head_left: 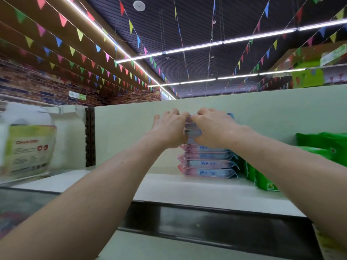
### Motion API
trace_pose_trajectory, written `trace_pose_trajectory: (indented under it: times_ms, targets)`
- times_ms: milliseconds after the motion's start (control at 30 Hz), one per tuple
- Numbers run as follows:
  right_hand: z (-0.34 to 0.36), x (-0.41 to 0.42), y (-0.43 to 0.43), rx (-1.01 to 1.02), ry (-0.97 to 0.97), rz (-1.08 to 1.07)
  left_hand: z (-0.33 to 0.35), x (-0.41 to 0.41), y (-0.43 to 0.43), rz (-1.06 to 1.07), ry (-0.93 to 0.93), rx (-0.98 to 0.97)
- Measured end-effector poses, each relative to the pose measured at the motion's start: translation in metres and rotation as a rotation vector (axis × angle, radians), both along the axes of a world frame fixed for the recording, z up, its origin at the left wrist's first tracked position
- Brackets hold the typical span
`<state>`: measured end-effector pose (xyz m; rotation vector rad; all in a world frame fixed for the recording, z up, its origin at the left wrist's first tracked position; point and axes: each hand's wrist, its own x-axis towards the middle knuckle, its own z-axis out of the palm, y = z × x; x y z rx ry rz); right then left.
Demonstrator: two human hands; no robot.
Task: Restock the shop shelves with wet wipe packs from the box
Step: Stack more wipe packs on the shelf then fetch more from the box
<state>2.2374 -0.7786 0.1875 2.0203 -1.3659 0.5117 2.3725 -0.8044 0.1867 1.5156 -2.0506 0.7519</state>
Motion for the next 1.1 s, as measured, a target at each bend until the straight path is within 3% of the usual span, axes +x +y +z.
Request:
trace_pose_trajectory:
  times_ms: [300,767,1100]
  targets:
    - [-0.021,0.08,0.038,-0.007,-0.004,0.199,-0.023,0.076,0.067,0.209,0.077,-0.009]
    - [-0.05,0.24,0.139,0.05,-0.008,0.65,-0.049,0.218,0.239,0.759,0.122,0.054]
    - [-0.099,0.284,0.254,0.155,0.085,1.12,-0.101,0.207,0.396,1.226,0.229,0.135]
